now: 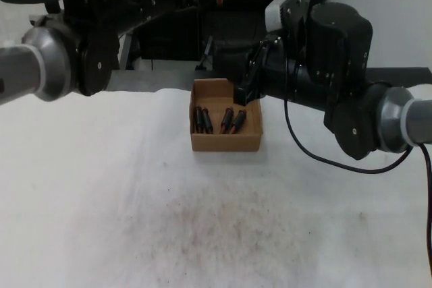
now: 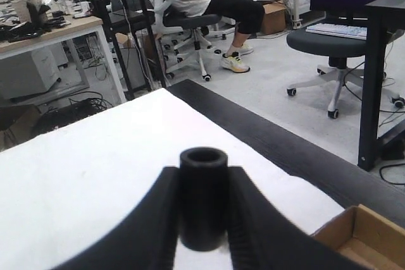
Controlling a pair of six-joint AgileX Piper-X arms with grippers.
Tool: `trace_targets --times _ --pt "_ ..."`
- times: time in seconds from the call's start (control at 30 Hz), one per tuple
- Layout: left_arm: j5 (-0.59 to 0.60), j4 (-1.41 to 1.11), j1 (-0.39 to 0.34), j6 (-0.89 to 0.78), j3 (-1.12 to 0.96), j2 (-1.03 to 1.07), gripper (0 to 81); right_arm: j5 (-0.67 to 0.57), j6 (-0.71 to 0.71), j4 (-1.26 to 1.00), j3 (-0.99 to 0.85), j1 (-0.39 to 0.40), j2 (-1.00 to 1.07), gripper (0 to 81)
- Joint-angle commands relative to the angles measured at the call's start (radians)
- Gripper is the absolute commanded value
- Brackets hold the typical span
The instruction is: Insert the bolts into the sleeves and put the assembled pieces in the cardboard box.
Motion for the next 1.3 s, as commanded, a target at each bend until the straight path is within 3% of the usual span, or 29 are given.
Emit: trace_targets --times 0.0,1.27 --pt "-0.005 -0.019 0.001 -0.021 -0.012 -0.004 0.3 0.016 -0.006 -0.033 -0.004 0.003 -0.004 0.9" --pt "0.017 -0.017 0.001 -0.069 -0.012 0.034 0.3 0.056 0.067 -0.153 -0.004 -0.017 -0.004 0.9"
